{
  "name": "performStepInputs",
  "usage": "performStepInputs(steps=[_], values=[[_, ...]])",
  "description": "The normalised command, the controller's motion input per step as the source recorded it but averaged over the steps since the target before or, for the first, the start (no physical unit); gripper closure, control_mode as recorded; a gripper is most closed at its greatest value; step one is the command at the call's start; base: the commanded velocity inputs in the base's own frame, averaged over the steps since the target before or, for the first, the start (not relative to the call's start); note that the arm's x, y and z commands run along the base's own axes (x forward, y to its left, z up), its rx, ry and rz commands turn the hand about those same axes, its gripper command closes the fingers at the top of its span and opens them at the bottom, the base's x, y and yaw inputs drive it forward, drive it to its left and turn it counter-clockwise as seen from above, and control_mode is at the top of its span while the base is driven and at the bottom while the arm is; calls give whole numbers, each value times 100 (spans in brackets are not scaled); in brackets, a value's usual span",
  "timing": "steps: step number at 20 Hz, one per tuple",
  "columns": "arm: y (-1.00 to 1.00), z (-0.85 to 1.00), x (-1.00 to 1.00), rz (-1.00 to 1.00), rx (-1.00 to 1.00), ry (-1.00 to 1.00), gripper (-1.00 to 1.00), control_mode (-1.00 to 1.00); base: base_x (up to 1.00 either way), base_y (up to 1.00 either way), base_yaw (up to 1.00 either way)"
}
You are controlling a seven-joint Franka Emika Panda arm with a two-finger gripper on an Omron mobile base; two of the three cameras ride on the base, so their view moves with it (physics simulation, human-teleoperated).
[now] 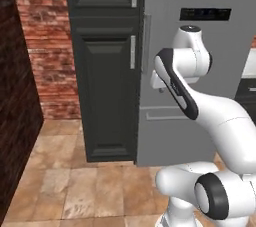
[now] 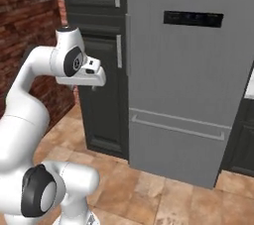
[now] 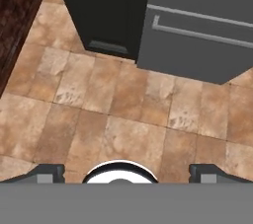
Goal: Retrieve the fish from the fridge and place it on the saucepan with marinade on the stove.
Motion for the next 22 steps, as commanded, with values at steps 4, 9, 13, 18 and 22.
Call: performStepInputs(steps=[4,9,13,18,22], values=[[0,0,0,0,0,0,-100,100,8,41,-36],[0,0,0,0,0,0,-100,100,12,36,-20],[0,0,0,0,0,0,-100,100,18,29,-10],[0,0,0,0,0,0,-100,100,49,9,-4],[0,0,0,0,0,0,-100,100,64,13,-4]])
